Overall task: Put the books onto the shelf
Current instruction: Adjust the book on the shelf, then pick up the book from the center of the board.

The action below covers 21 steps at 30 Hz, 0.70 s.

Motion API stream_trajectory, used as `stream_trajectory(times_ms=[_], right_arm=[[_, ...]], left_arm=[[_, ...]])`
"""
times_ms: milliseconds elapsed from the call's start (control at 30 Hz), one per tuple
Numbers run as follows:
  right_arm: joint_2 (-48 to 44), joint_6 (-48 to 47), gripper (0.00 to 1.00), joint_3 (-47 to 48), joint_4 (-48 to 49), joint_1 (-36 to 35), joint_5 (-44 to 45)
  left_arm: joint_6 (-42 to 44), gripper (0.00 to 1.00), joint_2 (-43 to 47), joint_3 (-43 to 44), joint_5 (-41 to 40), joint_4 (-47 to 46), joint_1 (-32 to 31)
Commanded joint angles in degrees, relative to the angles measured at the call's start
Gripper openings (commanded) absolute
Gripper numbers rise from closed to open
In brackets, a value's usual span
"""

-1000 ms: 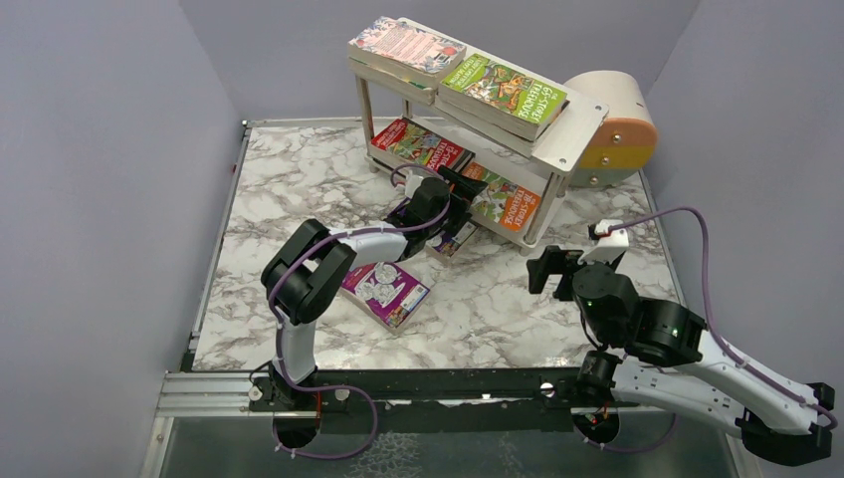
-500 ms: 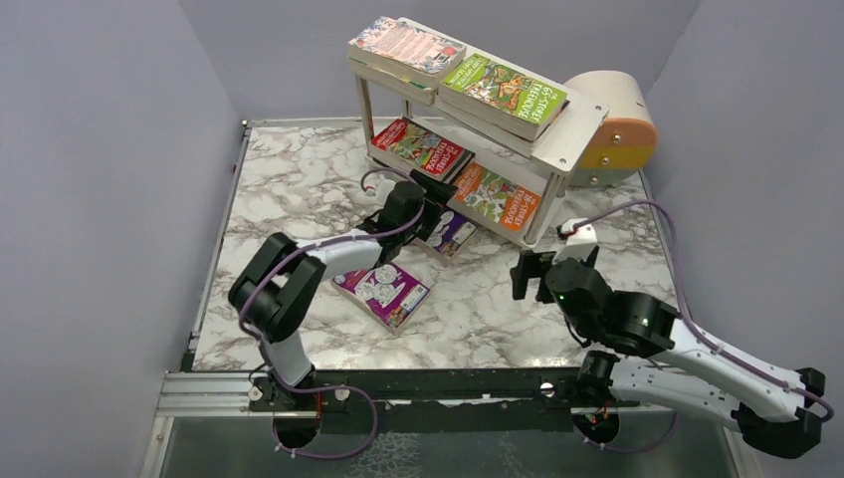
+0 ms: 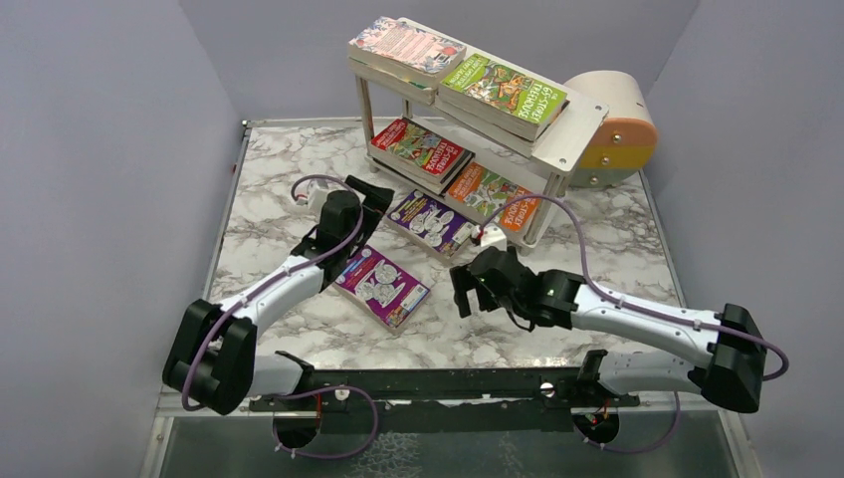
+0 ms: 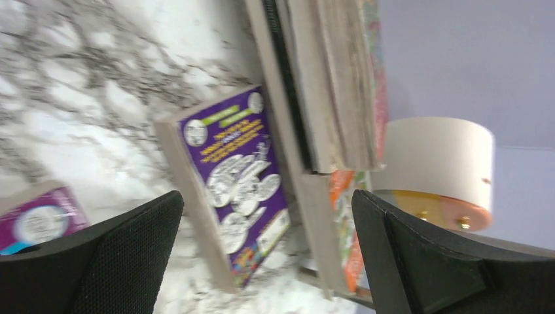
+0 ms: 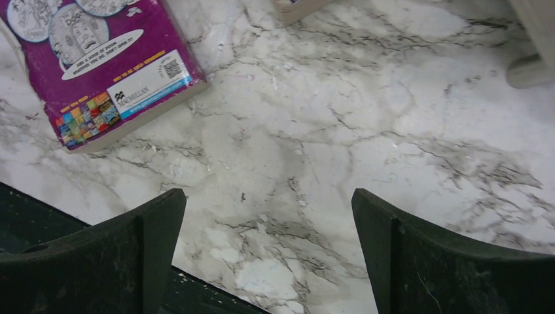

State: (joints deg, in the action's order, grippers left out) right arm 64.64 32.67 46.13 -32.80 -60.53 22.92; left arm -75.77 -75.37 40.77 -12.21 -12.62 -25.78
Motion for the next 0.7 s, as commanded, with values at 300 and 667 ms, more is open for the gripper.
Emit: stream_trajectory(times_ms=[300,667], right_arm=[[17.22,-2.60,0.96,5.46,12.50,-1.69,-10.33],[24.64,-3.32,0.96,7.44,15.96,-1.78,-12.29]], left_arm=[[12.08,0.95,17.74,-8.75,-15.65,16.03,4.20],[9.66,0.95,17.04,-17.38,-1.74,12.98,13.07]])
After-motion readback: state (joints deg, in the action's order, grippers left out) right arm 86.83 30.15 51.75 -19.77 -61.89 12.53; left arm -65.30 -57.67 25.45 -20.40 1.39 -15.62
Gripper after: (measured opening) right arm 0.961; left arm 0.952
